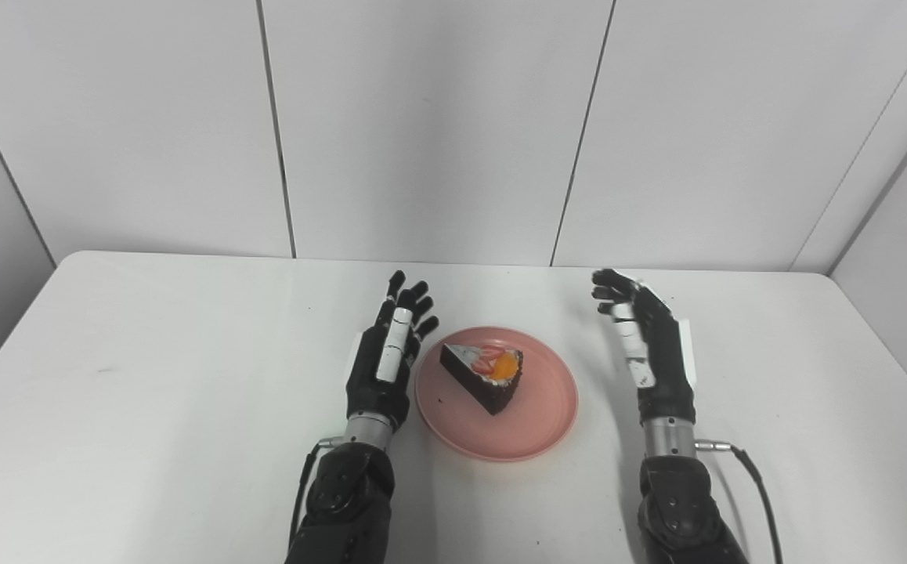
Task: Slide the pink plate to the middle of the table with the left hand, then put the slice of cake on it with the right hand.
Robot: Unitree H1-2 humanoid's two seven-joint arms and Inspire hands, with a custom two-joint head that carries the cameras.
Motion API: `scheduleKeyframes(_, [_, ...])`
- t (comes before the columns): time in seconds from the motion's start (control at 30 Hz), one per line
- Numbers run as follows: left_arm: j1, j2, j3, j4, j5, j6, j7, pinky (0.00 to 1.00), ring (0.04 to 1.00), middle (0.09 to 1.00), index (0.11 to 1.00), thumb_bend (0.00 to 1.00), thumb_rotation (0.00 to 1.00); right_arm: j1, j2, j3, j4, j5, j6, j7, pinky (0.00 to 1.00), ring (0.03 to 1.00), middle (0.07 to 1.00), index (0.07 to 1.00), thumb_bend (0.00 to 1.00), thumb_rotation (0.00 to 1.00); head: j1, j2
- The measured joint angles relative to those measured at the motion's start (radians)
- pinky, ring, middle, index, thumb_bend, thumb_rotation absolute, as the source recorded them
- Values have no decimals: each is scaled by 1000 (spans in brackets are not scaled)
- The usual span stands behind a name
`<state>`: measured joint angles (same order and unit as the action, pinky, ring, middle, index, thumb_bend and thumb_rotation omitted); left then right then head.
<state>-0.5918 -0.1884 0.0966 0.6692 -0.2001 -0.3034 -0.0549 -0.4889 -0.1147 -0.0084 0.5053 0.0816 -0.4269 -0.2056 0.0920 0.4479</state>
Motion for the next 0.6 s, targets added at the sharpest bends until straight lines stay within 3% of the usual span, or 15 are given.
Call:
scheduleKeyframes(0.07, [17, 3, -18, -24, 59, -5, 56, 989, 980, 987, 953, 770, 789, -19, 23, -57, 30, 124, 3, 66, 764, 784, 808, 737, 752, 931, 8, 6])
scheduleKeyframes(0.13, [37, 5, -31, -49, 112, -8, 105, 998, 991, 996, 963, 770, 804, -29, 30, -87, 46, 182, 22, 95, 771, 803, 818, 746, 757, 934, 11, 15])
scheduleKeyframes(0.3, [75, 10, -46, -113, 196, 11, 187, 1000, 998, 1000, 975, 761, 811, -19, 46, -80, 21, 160, 109, 115, 818, 847, 860, 816, 758, 989, 5, 17])
scheduleKeyframes(0.43, [99, 23, -51, -157, 199, 47, 192, 1000, 1000, 1000, 986, 731, 822, 11, 69, -66, -40, 153, 221, 128, 869, 896, 905, 876, 800, 990, -17, 41])
scheduleKeyframes(0.6, [120, 45, -65, -198, 199, 78, 192, 1000, 1000, 1000, 990, 703, 822, 26, 72, -48, -67, 139, 272, 181, 959, 963, 957, 914, 833, 1000, -23, 54])
